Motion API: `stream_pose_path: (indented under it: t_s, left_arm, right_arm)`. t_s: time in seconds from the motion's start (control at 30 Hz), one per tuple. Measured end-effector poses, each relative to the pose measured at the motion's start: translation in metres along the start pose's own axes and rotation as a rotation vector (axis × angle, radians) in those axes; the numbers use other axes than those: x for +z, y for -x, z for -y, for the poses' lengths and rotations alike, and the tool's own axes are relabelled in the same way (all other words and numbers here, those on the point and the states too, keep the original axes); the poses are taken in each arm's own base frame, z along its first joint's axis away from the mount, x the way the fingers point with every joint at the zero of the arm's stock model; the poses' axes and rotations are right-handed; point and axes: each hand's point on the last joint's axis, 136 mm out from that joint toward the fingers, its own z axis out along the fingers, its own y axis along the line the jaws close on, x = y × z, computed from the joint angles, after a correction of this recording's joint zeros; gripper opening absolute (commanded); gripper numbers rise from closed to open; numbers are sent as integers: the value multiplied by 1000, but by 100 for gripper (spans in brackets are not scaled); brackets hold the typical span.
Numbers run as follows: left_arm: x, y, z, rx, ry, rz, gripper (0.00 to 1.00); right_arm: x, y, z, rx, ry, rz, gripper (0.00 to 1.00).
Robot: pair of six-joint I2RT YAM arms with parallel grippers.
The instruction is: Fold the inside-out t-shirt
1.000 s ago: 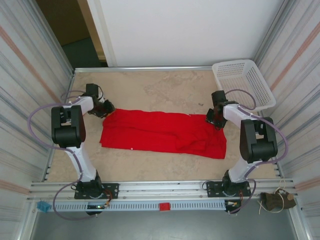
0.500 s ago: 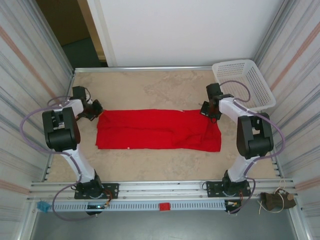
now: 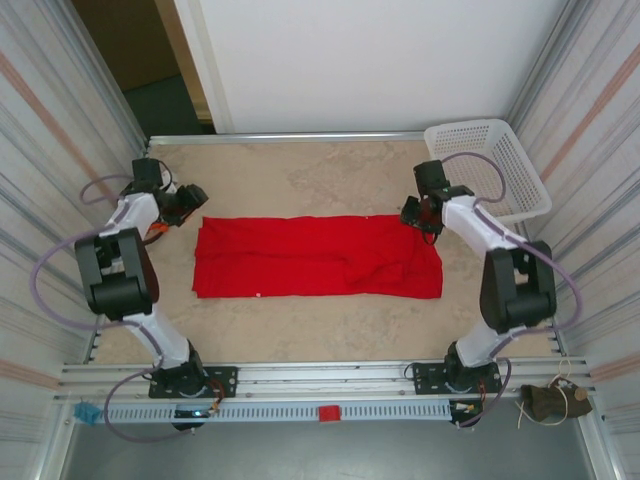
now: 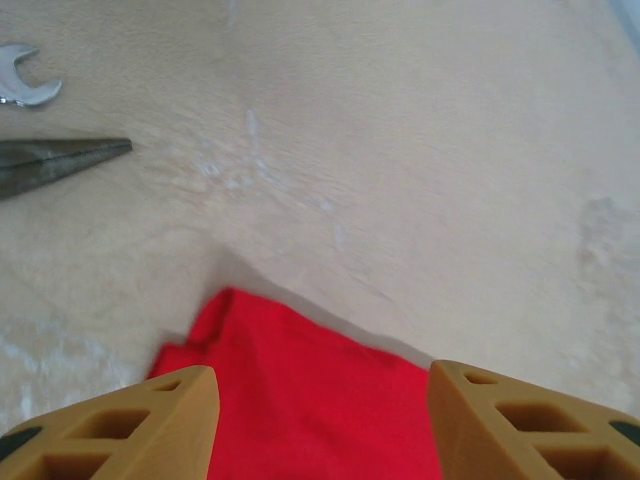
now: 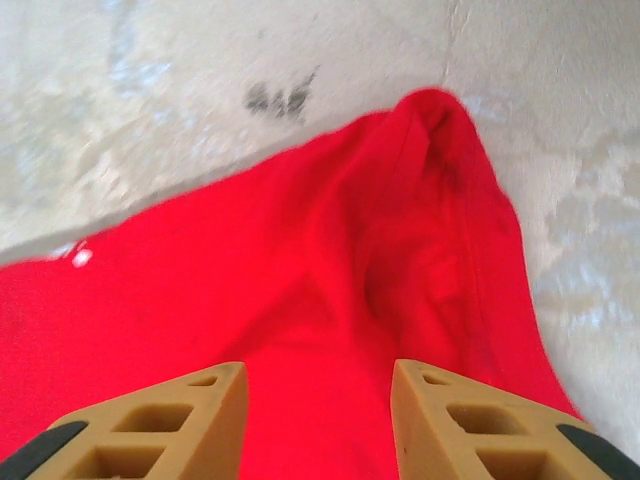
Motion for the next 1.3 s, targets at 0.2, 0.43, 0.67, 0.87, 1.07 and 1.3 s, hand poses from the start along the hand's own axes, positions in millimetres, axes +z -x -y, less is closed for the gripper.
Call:
stream_pose_path:
  t_s: [0.2,0.43,0.67,0.87,1.07,1.3]
  left_arm:
    - [-18,-51,24,26,-69,-26,59]
    - [2,-87,15,11,-41,-118,59]
    - [10,-91,8,1,-20,-139,59]
    - [11,-90,8,3,-22,-134,59]
    - [11,-90,8,3,-22,-134,59]
    - [11,-83,11,8,-21,-123,59]
  right_arm:
    - [-14,-57,-6,-43,67,-56,51]
    - [5,-108,-8,-93,72,-184,46]
    - [10,-119,-16,-123,89,-200,1]
    - [-16,-136,-7,-140,116,-189,31]
    - [-58,-139,-2,-133,201,-109,37]
    - [-26,-107,-1,-47,159,-143,4]
